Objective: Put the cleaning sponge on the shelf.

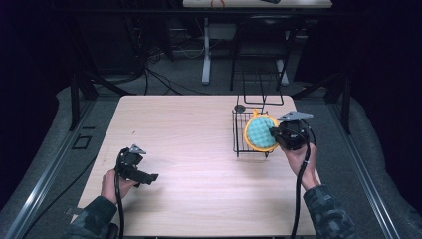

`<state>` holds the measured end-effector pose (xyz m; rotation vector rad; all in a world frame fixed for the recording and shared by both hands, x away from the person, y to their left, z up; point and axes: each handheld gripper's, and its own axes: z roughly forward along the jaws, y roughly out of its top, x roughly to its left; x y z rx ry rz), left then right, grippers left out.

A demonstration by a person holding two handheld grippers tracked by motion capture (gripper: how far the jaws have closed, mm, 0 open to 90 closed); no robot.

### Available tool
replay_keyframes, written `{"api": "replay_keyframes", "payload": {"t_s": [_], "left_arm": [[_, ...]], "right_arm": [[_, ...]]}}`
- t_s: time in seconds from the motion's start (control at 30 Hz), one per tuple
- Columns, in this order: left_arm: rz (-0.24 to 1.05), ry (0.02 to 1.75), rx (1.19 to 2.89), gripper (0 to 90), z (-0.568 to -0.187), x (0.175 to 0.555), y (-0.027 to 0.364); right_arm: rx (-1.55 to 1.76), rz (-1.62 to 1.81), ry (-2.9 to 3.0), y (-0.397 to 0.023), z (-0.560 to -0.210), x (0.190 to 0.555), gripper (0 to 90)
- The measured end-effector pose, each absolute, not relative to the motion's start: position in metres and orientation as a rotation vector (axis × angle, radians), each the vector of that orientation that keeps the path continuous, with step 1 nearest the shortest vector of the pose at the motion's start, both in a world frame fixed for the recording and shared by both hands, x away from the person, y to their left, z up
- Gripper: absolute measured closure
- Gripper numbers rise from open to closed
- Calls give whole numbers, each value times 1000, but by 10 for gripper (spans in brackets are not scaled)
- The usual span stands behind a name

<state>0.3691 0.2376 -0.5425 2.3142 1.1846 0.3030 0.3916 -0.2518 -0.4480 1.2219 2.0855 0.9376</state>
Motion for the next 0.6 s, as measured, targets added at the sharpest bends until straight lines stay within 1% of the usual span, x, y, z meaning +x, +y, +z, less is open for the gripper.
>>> {"api": "replay_keyframes", "payload": {"t_s": [0.6], "left_arm": [[299, 1180, 2320, 0, -543, 369, 237]], "right_arm": [[1257, 933, 2071, -247, -459, 410, 884]]}}
